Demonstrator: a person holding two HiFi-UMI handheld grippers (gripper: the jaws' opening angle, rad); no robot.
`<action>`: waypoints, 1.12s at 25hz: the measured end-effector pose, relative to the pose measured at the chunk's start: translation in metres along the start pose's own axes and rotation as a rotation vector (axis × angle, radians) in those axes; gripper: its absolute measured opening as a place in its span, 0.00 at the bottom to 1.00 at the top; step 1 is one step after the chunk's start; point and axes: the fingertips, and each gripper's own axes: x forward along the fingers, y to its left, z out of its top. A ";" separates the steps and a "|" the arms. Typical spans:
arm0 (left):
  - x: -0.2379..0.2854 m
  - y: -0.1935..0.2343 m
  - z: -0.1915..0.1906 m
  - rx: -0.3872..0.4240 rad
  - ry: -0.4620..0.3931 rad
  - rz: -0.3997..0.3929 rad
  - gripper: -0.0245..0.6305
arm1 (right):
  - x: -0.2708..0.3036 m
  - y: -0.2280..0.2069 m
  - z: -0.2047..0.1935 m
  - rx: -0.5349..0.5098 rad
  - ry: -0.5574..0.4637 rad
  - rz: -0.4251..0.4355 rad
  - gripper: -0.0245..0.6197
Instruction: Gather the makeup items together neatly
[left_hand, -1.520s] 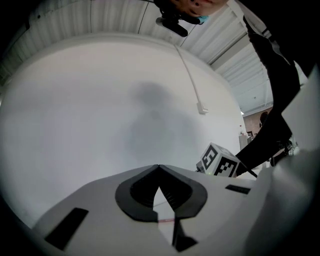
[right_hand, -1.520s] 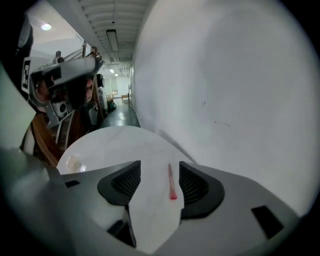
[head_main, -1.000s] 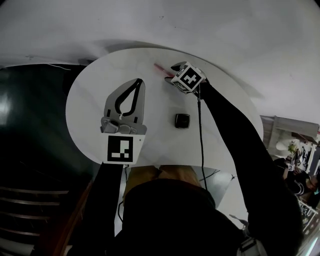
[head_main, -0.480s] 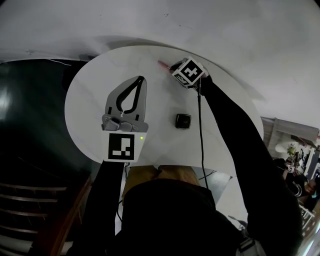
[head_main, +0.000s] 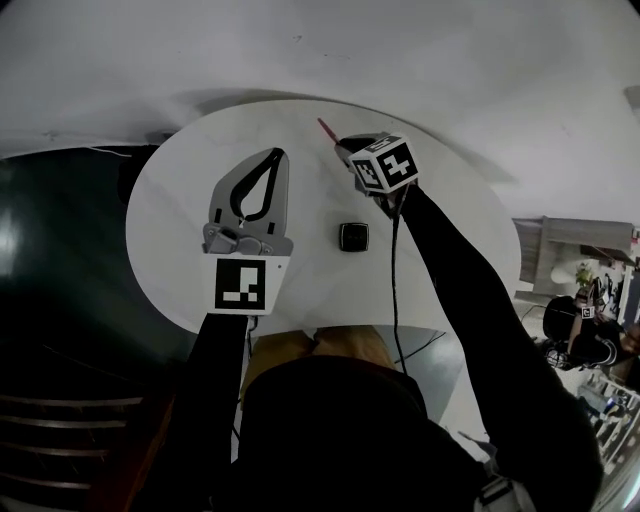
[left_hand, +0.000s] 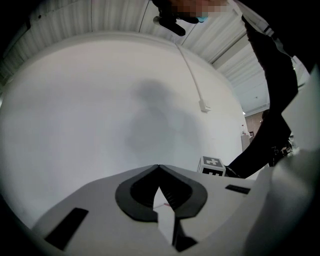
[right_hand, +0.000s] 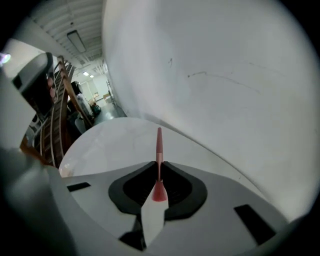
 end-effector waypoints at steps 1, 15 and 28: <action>0.001 -0.005 0.003 0.008 -0.006 -0.014 0.06 | -0.010 0.003 -0.002 0.042 -0.024 -0.004 0.14; -0.006 -0.067 0.014 0.095 -0.028 -0.163 0.06 | -0.152 0.017 -0.070 0.434 -0.285 -0.194 0.14; 0.004 -0.134 0.012 0.116 -0.010 -0.244 0.06 | -0.204 0.014 -0.148 0.664 -0.316 -0.317 0.14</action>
